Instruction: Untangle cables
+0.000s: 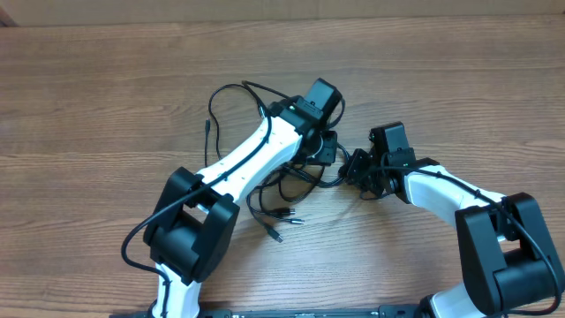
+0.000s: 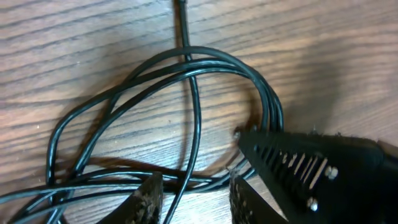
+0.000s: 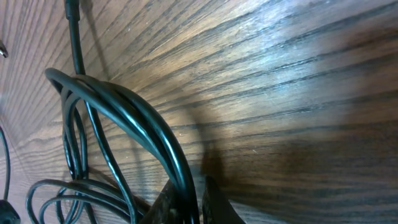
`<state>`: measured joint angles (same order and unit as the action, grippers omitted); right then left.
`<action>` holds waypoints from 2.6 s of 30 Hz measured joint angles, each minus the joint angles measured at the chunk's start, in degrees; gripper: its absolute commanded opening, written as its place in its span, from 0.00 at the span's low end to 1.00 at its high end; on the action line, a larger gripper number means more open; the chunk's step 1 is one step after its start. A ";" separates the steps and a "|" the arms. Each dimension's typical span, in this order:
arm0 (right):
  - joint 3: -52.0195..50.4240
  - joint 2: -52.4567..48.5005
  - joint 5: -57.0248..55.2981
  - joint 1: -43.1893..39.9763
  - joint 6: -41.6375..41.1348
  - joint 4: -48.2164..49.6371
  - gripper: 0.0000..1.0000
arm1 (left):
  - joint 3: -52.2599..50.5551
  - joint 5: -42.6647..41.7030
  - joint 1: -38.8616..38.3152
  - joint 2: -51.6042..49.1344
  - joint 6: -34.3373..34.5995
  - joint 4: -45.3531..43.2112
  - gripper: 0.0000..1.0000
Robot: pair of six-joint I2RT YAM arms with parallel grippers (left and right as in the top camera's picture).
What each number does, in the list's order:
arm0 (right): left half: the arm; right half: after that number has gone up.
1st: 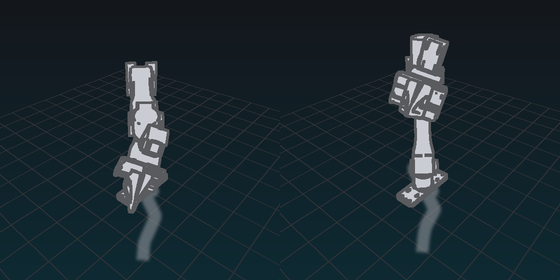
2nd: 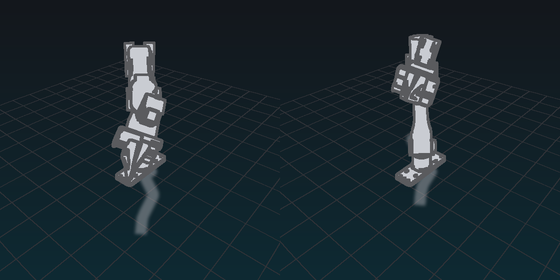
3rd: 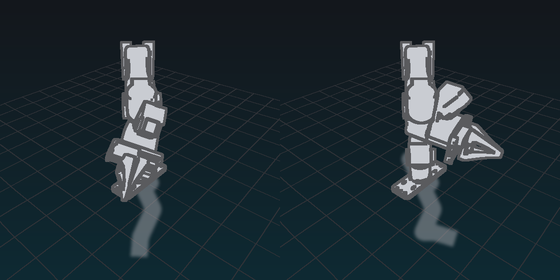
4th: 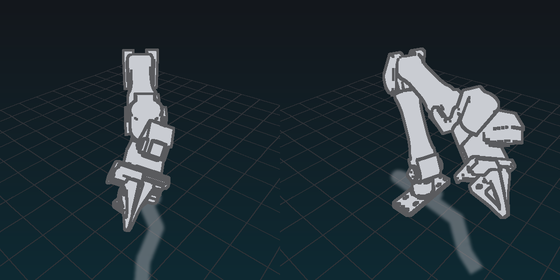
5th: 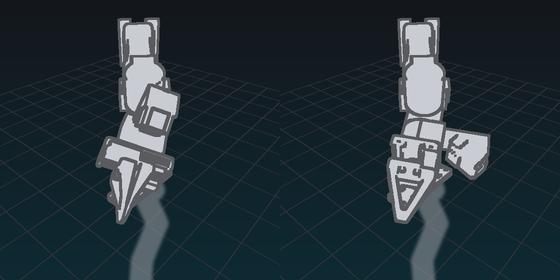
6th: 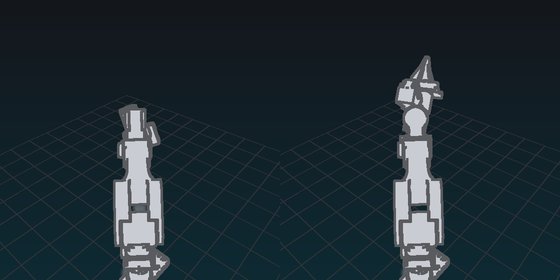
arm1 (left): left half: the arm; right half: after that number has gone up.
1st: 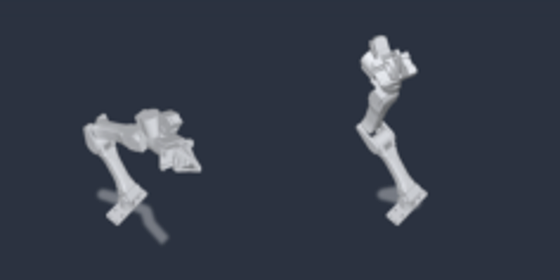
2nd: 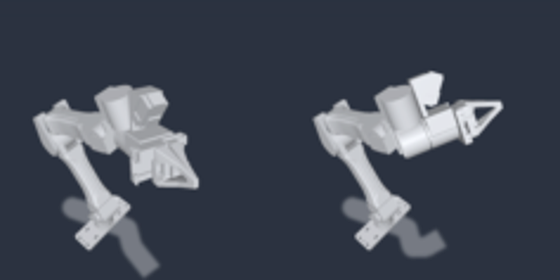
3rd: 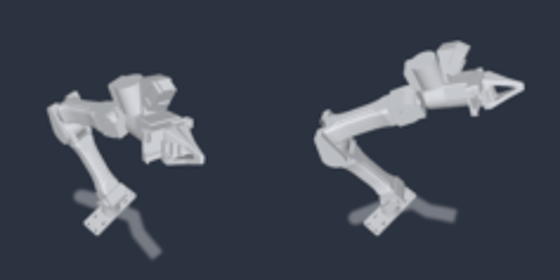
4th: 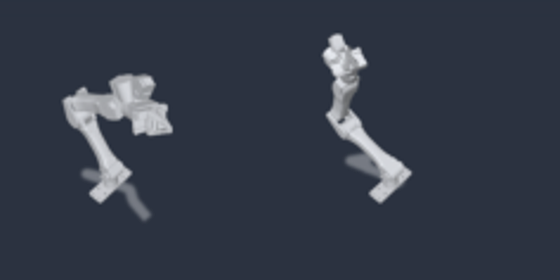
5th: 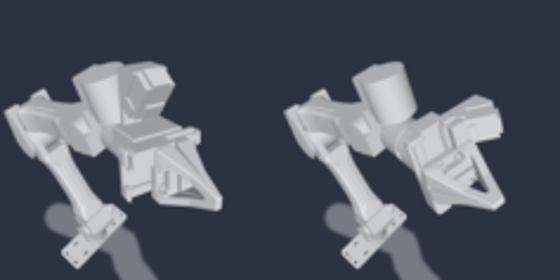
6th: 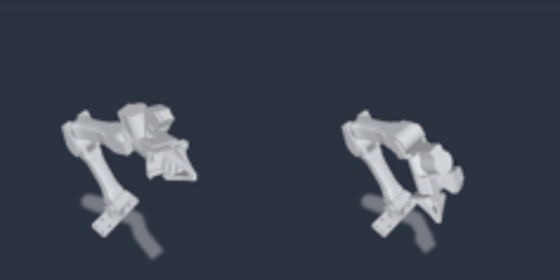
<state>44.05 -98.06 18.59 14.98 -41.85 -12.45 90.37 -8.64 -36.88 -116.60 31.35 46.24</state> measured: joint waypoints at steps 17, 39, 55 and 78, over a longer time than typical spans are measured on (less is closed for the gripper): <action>0.00 0.00 -0.02 0.00 -0.07 0.02 0.04 | -4.61 3.76 -0.66 0.00 9.44 -7.50 0.31; -0.02 0.00 4.15 2.34 2.45 2.51 0.04 | -8.07 5.22 -0.66 0.00 10.27 -12.98 0.34; -0.02 0.00 2.05 2.36 0.48 2.36 0.04 | -8.31 2.34 -0.66 -4.83 10.73 -22.71 0.32; -0.11 0.00 0.44 2.36 -0.09 2.36 0.04 | -6.27 -14.91 2.51 -4.74 -5.16 -11.50 0.04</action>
<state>43.94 -98.06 19.03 17.34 -41.93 -10.09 84.09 -23.55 -34.37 -121.34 26.20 34.74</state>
